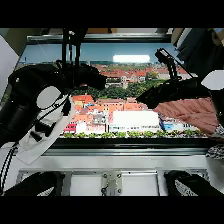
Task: Fold the clothes and pants, and hang the long-sleeved shirts on hangers.
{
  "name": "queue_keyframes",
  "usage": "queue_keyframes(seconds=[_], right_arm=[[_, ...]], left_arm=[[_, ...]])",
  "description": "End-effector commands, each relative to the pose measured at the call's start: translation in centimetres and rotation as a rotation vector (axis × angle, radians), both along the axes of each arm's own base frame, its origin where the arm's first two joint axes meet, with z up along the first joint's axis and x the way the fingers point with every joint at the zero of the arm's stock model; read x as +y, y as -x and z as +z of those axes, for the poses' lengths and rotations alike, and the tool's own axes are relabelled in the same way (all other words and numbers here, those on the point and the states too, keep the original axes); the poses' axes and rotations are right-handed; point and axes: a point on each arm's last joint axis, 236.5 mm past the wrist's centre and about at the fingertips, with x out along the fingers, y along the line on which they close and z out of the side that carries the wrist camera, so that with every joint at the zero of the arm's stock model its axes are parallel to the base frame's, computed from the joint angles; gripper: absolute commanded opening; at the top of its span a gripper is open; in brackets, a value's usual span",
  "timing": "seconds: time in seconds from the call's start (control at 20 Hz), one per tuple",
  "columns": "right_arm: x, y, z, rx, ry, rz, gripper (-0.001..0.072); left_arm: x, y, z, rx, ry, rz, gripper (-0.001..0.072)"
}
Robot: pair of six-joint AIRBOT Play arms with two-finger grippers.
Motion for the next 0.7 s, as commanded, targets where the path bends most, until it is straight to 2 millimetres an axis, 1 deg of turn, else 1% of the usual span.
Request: queue_keyframes(seconds=[0.0, 0.1, 0.2, 0.25, 0.45, 0.5, 0.6, 0.65], right_arm=[[0.0, 0.0, 0.0, 0.001, 0.0, 0.001, 0.0022], [0.0, 0.0, 0.0, 0.001, 0.0, 0.001, 0.0022], [0.0, 0.0, 0.0, 0.001, 0.0, 0.001, 0.0022], [0.0, 0.0, 0.0, 0.001, 0.0, 0.001, 0.0021], [0.0, 0.0, 0.0, 0.001, 0.0, 0.001, 0.0022], [0.0, 0.0, 0.0, 0.001, 0.0, 0.001, 0.0022], [0.0, 0.0, 0.0, 0.001, 0.0, 0.001, 0.0022], [0.0, 0.0, 0.0, 0.001, 0.0, 0.001, 0.0022]], left_arm=[[0.0, 0.0, 0.0, 0.001, 0.0, 0.001, 0.0017], [0.0, 0.0, 0.0, 0.001, 0.0, 0.001, 0.0017], [-0.5, 0.4, -0.1, 0.019, 0.025, -0.01, 0.0017], [-0.3, 0.2, 0.0, 0.01, 0.015, -0.005, 0.0018], [3.0, -1.8, 0.2, -0.029, -0.042, 0.073, 0.0018], [4.1, -2.3, -0.1, -0.016, -0.05, 0.101, 0.0017], [7.6, -2.8, -1.7, 0.054, -0.093, 0.182, 0.002], [9.7, -3.0, -2.7, 0.096, -0.128, 0.22, 0.0261]])
